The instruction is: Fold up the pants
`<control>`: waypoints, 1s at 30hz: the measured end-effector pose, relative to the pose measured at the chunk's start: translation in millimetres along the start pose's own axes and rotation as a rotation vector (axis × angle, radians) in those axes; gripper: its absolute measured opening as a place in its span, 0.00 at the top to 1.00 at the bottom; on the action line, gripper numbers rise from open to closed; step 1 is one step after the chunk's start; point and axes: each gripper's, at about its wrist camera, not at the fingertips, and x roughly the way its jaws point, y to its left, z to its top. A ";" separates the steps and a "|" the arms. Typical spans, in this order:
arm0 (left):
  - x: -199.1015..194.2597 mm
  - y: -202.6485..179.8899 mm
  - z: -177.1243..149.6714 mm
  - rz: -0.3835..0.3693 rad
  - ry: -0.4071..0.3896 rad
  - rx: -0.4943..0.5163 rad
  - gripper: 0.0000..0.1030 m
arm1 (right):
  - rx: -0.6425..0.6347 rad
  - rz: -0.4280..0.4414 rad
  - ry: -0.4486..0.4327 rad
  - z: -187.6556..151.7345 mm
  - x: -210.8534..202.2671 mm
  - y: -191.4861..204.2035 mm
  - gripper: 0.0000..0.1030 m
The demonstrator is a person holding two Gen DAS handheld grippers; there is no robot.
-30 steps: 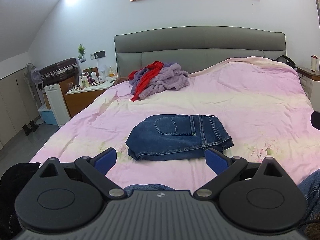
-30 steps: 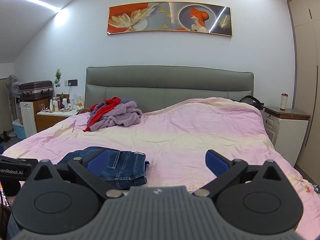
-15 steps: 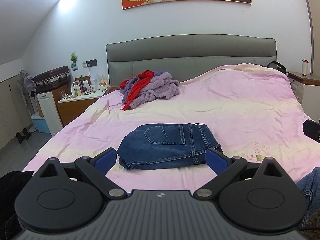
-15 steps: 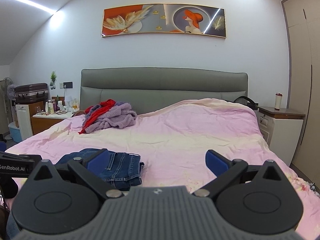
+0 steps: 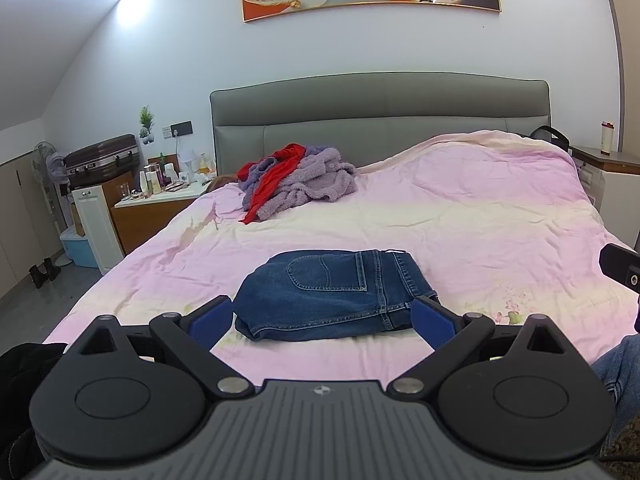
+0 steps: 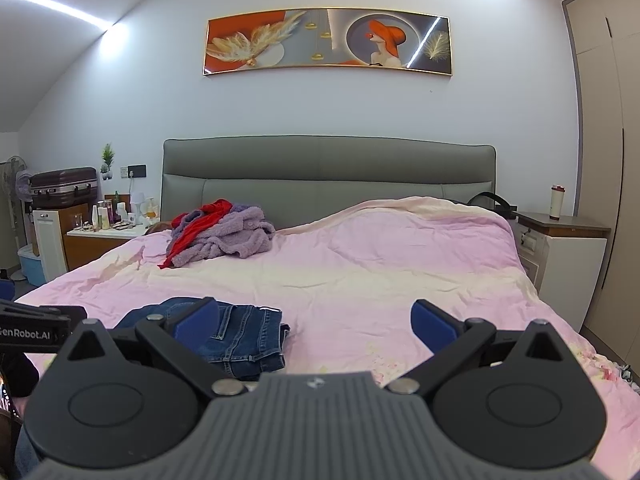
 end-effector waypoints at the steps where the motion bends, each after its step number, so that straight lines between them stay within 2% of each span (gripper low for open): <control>1: 0.0 0.5 0.2 0.001 0.000 0.000 0.00 | 0.000 0.000 0.001 0.3 0.1 -0.4 0.05; 30: -1.4 2.6 0.2 0.000 -0.003 -0.003 0.00 | 0.010 -0.004 -0.004 2.7 -2.4 -3.9 0.05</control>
